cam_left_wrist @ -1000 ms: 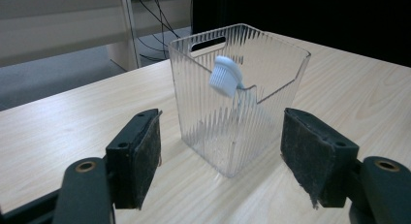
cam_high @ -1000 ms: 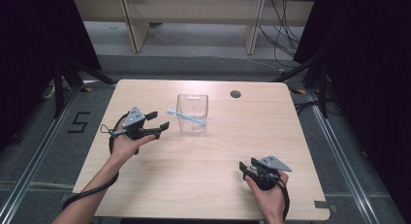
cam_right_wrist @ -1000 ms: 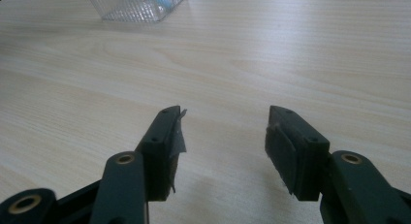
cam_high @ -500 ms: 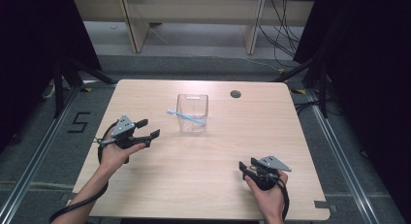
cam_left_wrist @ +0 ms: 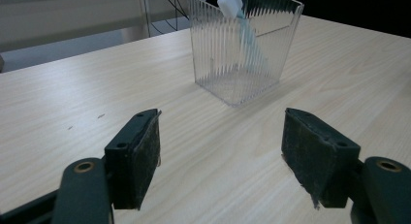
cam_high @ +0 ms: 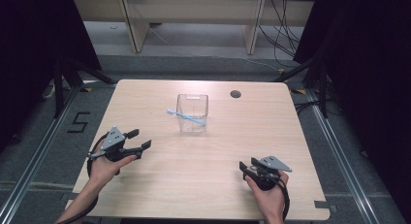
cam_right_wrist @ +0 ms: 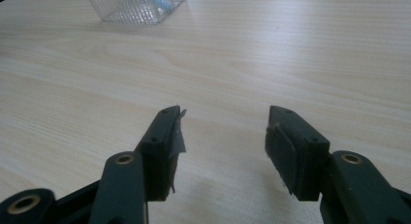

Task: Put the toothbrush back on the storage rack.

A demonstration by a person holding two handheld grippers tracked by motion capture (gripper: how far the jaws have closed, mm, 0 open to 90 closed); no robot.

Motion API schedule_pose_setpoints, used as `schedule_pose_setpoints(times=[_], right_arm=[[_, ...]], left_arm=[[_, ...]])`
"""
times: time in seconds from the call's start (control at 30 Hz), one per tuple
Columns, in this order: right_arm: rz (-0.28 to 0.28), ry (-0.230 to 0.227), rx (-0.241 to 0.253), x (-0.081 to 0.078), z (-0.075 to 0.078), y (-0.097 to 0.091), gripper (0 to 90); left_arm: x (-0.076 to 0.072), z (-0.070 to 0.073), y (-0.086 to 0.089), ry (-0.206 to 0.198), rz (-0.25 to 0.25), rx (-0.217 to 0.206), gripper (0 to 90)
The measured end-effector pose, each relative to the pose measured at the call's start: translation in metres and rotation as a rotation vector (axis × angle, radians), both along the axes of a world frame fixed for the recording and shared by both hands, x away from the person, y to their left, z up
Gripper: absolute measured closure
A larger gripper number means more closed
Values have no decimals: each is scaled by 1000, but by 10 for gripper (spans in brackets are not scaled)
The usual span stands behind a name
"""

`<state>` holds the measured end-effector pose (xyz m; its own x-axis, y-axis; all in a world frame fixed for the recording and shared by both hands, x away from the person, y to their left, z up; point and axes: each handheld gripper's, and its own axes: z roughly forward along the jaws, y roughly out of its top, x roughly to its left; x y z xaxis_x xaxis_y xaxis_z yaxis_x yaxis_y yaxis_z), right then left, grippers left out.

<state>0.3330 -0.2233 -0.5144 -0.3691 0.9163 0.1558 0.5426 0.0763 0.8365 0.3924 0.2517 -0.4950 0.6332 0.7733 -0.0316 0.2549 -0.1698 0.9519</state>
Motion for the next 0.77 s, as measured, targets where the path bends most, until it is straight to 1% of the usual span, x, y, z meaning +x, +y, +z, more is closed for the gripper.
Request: schedule_pose_setpoints(times=[0.03,0.07,0.1,0.13,0.23,0.3,0.33,0.37,0.4,0.43,0.5,0.53,0.57,0.6,0.63,0.67,0.73,0.77], right_arm=[[0,-2,-4,0,0,0,475],[-11,15,20,-1,0,2,475],[-2,-2,-1,0,0,0,475],[-2,-1,-20,-1,1,-1,475],[-5,6,-16,-1,1,0,475],[-4,6,-15,-1,1,0,475],[0,-6,-26,0,1,-1,475],[1,-7,-25,-1,1,-1,475],[3,7,1,-1,1,1,475],[7,2,14,0,0,2,475],[9,-13,-5,0,0,1,476],[6,-9,-3,0,0,2,475],[1,-13,-14,1,-1,1,475],[7,-21,-9,1,-2,2,475],[1,-13,2,1,-2,3,475],[4,-14,-19,1,0,1,475],[7,-2,-1,0,2,2,473],[12,-15,11,1,1,2,472]], left_arm=[[-3,-1,2,-1,6,-4,295],[-5,-3,3,-9,5,-13,295],[-9,-5,5,-4,13,-11,295],[-11,-5,7,-2,18,-4,295],[-21,-11,11,-8,35,-10,295],[-27,-15,13,-11,43,-26,295],[-30,-17,14,-9,50,-20,295],[-32,-19,15,-10,51,-34,294],[-35,-21,16,-9,53,-37,294],[-38,-22,17,-6,59,-33,294],[-41,-25,18,-11,57,-49,293],[-43,-26,19,-11,56,-52,293],[-45,-26,20,-5,64,-44,292],[-45,-27,20,-12,60,-56,292],[-46,-27,20,-13,62,-56,292],[-48,-28,21,-12,63,-51,291],[-49,-28,21,-13,65,-52,292],[-49,-29,21,-19,69,-52,291]])
